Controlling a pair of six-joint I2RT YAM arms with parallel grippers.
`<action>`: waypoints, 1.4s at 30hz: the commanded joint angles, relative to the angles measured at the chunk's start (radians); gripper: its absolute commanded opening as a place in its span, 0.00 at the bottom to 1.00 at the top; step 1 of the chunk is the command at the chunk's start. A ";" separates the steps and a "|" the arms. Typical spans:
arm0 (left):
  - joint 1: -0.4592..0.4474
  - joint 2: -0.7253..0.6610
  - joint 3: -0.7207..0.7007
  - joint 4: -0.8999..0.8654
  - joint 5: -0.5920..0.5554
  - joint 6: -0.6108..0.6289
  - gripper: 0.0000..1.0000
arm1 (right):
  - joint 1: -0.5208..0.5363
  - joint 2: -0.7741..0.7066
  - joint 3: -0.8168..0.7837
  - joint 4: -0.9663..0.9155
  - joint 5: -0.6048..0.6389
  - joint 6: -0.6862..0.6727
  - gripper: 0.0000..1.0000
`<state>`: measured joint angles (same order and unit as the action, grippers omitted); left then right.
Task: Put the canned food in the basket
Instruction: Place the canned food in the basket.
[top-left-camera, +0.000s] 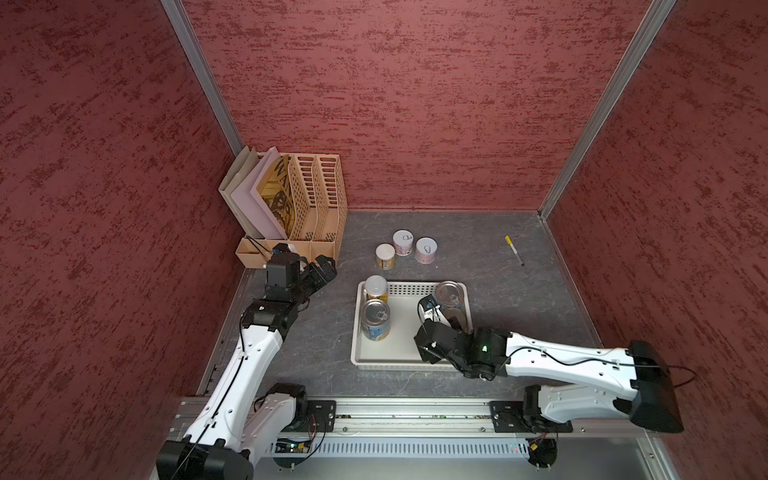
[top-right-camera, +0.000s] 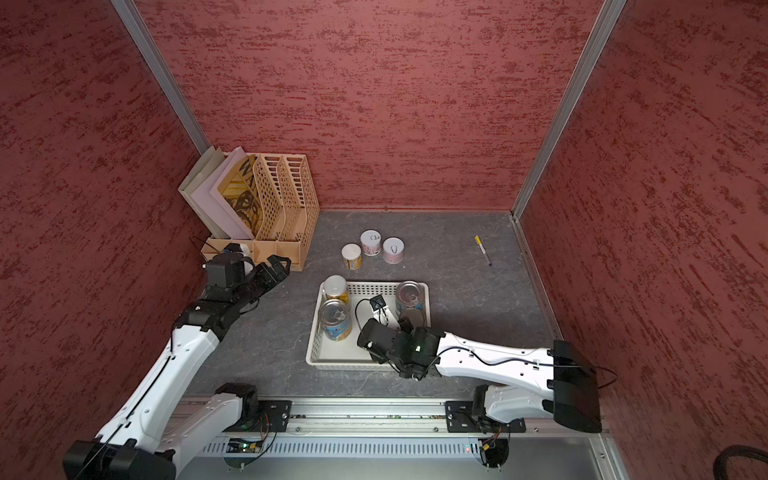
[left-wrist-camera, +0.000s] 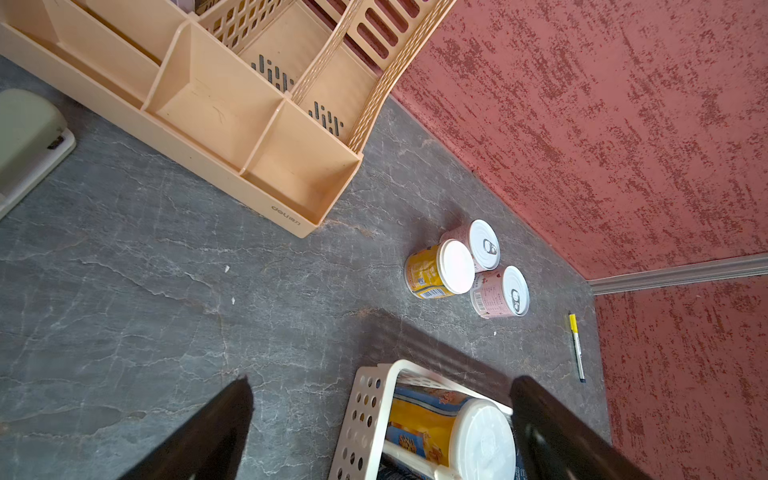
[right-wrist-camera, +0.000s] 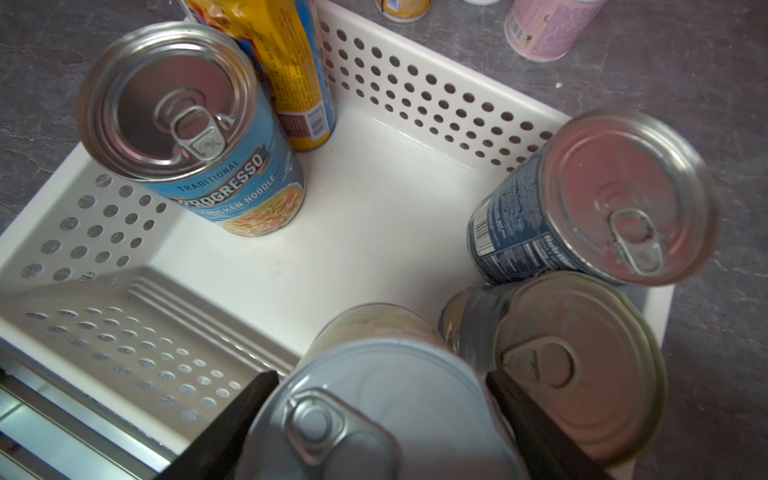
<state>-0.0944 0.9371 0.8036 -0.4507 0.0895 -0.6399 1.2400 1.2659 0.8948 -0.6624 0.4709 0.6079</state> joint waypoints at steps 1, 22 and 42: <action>0.010 0.003 0.000 0.016 0.009 -0.002 1.00 | 0.007 0.008 -0.011 0.056 0.003 0.046 0.43; 0.016 -0.007 0.004 0.010 0.024 -0.005 1.00 | 0.004 -0.027 -0.163 -0.130 0.027 0.246 0.41; 0.017 -0.003 0.004 0.008 0.038 -0.009 1.00 | -0.049 0.110 -0.168 -0.159 0.007 0.252 0.70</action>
<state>-0.0841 0.9379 0.8036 -0.4511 0.1150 -0.6434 1.1961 1.3483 0.7444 -0.7471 0.4694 0.8829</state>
